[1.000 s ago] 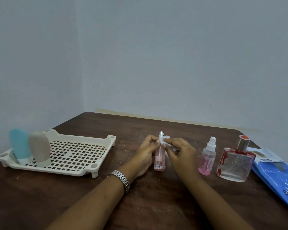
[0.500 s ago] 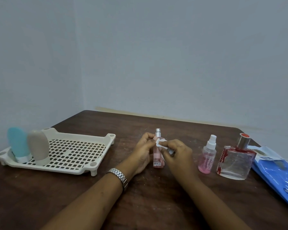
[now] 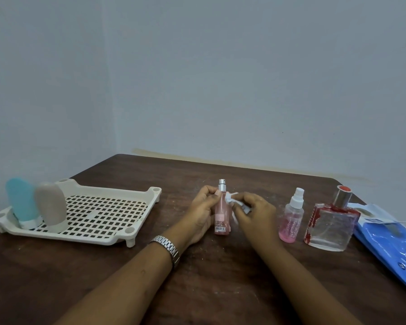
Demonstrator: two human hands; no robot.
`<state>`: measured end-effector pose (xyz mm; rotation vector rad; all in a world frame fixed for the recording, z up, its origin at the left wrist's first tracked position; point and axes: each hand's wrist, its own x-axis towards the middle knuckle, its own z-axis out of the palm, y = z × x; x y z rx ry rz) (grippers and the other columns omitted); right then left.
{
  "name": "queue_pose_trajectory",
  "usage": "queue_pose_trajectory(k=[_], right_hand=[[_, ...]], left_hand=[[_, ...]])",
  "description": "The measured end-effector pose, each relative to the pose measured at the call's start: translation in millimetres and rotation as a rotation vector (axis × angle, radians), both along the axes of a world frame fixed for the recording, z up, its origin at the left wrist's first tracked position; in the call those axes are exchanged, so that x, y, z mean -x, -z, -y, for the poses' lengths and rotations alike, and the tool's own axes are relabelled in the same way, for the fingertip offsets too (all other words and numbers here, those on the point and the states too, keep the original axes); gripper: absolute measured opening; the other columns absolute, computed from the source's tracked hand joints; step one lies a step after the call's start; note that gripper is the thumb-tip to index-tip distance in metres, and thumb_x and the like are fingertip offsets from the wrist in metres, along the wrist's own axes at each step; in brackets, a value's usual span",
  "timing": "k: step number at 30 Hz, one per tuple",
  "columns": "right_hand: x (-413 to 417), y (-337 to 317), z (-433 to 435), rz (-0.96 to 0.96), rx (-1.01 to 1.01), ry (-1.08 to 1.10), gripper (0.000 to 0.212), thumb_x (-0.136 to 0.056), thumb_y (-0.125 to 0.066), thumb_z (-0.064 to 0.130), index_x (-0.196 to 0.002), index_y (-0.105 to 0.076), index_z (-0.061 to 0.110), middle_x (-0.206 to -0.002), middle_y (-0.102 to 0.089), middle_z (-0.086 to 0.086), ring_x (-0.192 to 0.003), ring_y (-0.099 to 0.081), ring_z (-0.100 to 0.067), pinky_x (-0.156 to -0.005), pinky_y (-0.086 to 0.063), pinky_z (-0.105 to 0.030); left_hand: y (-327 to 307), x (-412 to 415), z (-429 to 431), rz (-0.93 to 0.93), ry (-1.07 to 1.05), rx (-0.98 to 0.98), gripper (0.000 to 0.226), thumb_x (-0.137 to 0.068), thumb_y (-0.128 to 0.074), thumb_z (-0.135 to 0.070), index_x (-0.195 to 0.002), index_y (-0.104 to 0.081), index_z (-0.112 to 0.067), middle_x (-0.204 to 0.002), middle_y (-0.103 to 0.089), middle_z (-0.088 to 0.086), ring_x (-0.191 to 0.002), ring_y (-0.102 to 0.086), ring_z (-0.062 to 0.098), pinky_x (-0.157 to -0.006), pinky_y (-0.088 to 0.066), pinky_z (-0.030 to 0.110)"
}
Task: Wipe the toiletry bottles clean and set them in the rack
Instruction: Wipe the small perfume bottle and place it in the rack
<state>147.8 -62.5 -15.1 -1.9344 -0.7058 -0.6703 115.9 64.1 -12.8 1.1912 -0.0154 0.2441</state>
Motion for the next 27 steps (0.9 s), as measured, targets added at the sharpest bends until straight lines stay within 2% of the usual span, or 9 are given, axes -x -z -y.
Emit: queue_pose_trajectory(k=[3,7,10,13,17,19,21,25,27], right_hand=[[5.0,-1.7,-3.6,0.014,-0.004,-0.020,0.015,-0.080,-0.070,0.006,-0.093,-0.073,0.012,-0.087,-0.066,0.004,-0.075,-0.052,0.010,-0.067,-0.037,0.002],[13.0,2.4,0.6,0.018,0.146,-0.097,0.013,-0.079,-0.068,0.008,-0.089,-0.073,0.015,-0.077,-0.061,0.011,-0.069,-0.056,0.002,-0.061,-0.041,-0.008],[6.1,-1.2,3.3,-0.019,0.071,-0.052,0.008,-0.078,-0.069,0.006,-0.080,-0.072,0.014,-0.072,-0.061,0.012,-0.067,-0.055,0.004,-0.059,-0.039,-0.004],[5.7,-2.6,0.2,0.002,0.058,-0.034,0.010,-0.081,-0.069,0.011,-0.090,-0.073,0.014,-0.080,-0.062,0.010,-0.073,-0.054,0.007,-0.064,-0.039,-0.001],[14.4,2.2,1.8,0.009,0.191,-0.087,0.017,-0.082,-0.066,0.010,-0.097,-0.073,0.014,-0.082,-0.062,0.007,-0.072,-0.056,-0.002,-0.064,-0.044,-0.014],[17.0,1.2,5.2,-0.012,0.233,-0.091,0.014,-0.079,-0.065,0.010,-0.090,-0.074,0.013,-0.077,-0.063,0.005,-0.068,-0.056,-0.005,-0.061,-0.046,-0.019],[17.0,-1.0,6.6,-0.016,0.249,-0.098,0.009,-0.077,-0.066,0.009,-0.082,-0.073,0.012,-0.072,-0.064,0.002,-0.064,-0.057,-0.008,-0.058,-0.049,-0.026],[13.1,-2.8,3.1,0.011,0.208,-0.081,0.016,-0.082,-0.065,0.010,-0.096,-0.073,0.013,-0.082,-0.066,0.004,-0.067,-0.054,0.003,-0.061,-0.040,-0.008],[10.7,-3.2,1.6,0.037,0.177,-0.066,0.016,-0.084,-0.064,0.009,-0.097,-0.073,0.011,-0.087,-0.069,-0.001,-0.069,-0.054,0.000,-0.064,-0.043,-0.013]], left_hand=[[0.9,-0.9,-0.6,-0.005,-0.016,-0.032,0.012,-0.100,-0.042,-0.012,-0.089,-0.048,-0.012,-0.088,-0.060,0.009,-0.067,-0.060,0.016,-0.051,-0.053,0.030],[1.6,-0.9,-2.8,0.009,-0.040,-0.018,0.010,-0.099,-0.043,-0.011,-0.091,-0.049,-0.011,-0.097,-0.068,0.007,-0.077,-0.065,0.016,-0.058,-0.054,0.028],[1.5,-0.9,-2.2,-0.003,-0.035,-0.016,0.010,-0.100,-0.043,-0.011,-0.091,-0.048,-0.011,-0.093,-0.066,0.005,-0.073,-0.064,0.015,-0.056,-0.054,0.029],[1.7,-1.4,-0.7,-0.005,-0.042,-0.046,0.012,-0.100,-0.043,-0.013,-0.089,-0.048,-0.012,-0.089,-0.061,0.007,-0.070,-0.060,0.015,-0.055,-0.053,0.028],[3.1,-1.4,-1.7,-0.016,-0.054,-0.041,0.011,-0.101,-0.042,-0.013,-0.092,-0.049,-0.012,-0.094,-0.066,0.006,-0.075,-0.064,0.015,-0.062,-0.054,0.028],[3.6,-1.9,-2.0,-0.021,-0.040,-0.018,0.010,-0.101,-0.042,-0.014,-0.093,-0.049,-0.012,-0.098,-0.067,0.007,-0.083,-0.067,0.016,-0.070,-0.056,0.032],[3.5,-2.6,-2.9,-0.020,-0.035,-0.006,0.009,-0.101,-0.042,-0.014,-0.095,-0.048,-0.011,-0.098,-0.067,0.006,-0.083,-0.068,0.015,-0.069,-0.057,0.031],[3.8,-3.5,-3.9,-0.013,-0.034,-0.018,0.009,-0.101,-0.042,-0.014,-0.095,-0.047,-0.010,-0.099,-0.065,0.009,-0.075,-0.065,0.014,-0.058,-0.054,0.026],[4.0,-3.6,-3.3,-0.013,-0.032,-0.012,0.010,-0.101,-0.042,-0.014,-0.093,-0.047,-0.010,-0.095,-0.064,0.008,-0.070,-0.065,0.013,-0.055,-0.054,0.027]])
